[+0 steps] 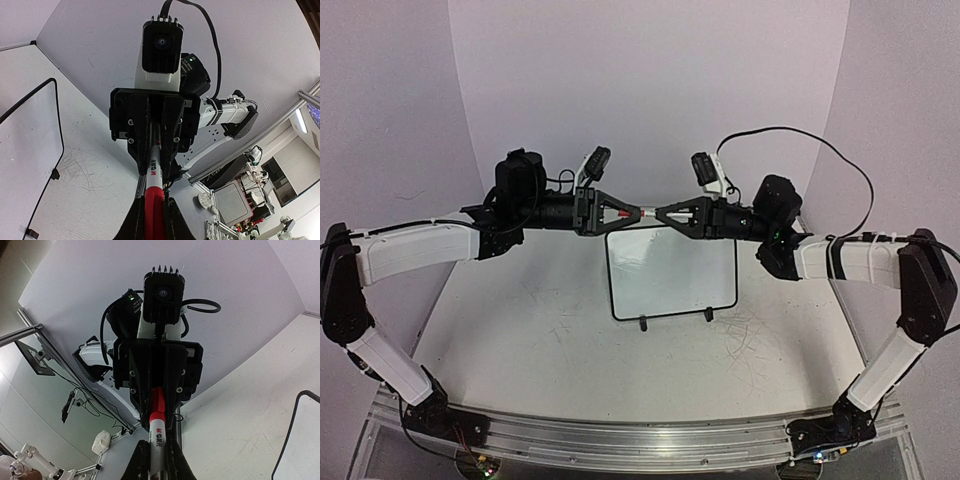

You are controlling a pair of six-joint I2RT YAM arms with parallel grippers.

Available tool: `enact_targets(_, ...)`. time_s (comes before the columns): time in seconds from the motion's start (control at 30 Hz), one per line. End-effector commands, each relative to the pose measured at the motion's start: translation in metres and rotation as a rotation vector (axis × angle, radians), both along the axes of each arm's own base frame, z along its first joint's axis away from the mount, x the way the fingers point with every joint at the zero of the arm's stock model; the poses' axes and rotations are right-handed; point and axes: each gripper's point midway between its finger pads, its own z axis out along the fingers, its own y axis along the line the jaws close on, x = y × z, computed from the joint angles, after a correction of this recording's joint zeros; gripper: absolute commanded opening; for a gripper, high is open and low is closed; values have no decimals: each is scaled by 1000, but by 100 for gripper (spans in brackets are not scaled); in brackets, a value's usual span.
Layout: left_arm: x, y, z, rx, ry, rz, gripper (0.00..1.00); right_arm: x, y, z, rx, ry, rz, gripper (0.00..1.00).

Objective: Write a sentence on the whiteboard
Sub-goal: Open the whiteboard marker without the cap from the pen cap, then place the pen cap at the center of the board.

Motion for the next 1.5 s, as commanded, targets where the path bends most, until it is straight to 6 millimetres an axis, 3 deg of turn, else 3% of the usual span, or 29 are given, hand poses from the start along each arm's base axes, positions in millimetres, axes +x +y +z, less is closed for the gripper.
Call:
enact_targets(0.0,-6,4,11,-32,-31,3,0,1,-9,21,57,-67,-58,0)
enact_targets(0.27,14,34,8,-28,-17,82,0,12,-56,12,56,-45,-154,0)
enact_targets(0.5,46,92,-1,-12,-5,247,0,18,-129,0,38,-76,-333,0)
enact_targets(0.57,58,111,-11,13,10,347,0,19,-135,-5,-16,-105,-390,0)
enact_targets(0.67,63,122,-23,50,20,424,0,23,-140,-5,-70,-124,-452,0)
enact_targets(0.77,87,144,-60,194,96,623,0,33,-149,-7,-156,-157,-566,0)
enact_targets(0.87,102,172,-134,424,264,804,0,45,-153,-16,-288,-182,-687,0)
enact_targets(0.97,97,170,-189,523,388,768,0,48,-139,-14,-384,-245,-734,0)
enact_targets(1.07,92,165,-228,584,467,718,0,47,-126,-11,-427,-264,-771,0)
enact_targets(1.17,87,162,-253,616,507,685,0,48,-117,-19,-487,-259,-785,0)
enact_targets(1.47,75,156,-295,632,565,614,0,41,-88,-41,-530,-251,-707,0)
